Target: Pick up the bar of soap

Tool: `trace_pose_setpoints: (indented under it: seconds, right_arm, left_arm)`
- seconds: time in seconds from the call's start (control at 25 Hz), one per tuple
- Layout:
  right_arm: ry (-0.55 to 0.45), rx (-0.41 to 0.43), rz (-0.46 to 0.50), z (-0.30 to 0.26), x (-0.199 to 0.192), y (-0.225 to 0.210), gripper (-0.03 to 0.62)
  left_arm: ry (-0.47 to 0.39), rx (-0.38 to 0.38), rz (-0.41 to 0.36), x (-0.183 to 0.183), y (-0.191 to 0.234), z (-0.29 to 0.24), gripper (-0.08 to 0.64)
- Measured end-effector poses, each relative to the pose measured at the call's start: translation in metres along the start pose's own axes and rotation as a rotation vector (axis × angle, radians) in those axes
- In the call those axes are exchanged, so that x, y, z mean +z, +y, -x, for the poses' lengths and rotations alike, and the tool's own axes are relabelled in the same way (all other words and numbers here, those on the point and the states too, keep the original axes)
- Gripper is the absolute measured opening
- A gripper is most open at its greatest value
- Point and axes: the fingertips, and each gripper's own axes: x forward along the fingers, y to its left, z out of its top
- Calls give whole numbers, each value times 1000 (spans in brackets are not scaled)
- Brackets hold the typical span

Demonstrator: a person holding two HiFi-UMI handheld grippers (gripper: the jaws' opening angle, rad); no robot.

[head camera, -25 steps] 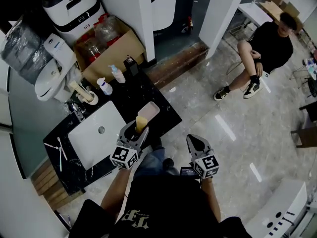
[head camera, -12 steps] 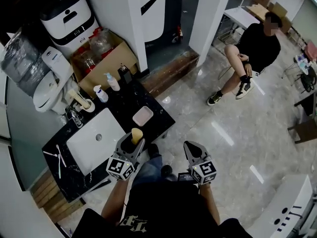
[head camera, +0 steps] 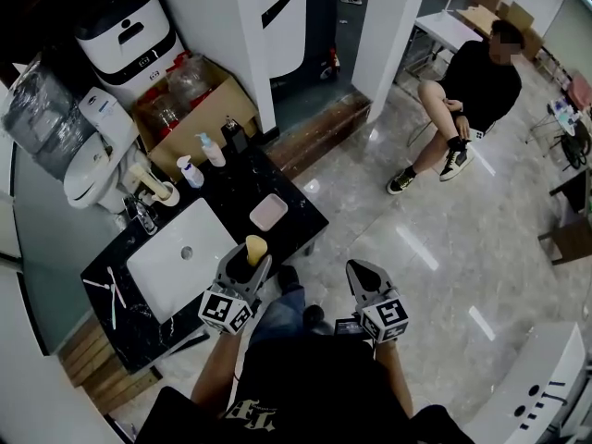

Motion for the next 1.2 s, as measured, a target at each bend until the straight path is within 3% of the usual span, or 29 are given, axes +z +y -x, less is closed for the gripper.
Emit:
trace_pose_setpoints:
  seconds: [1.2]
  right_arm:
    - [-8,3,48,7,6,12,8]
  left_arm:
    - [-3,-30,14,1,-4,10,212]
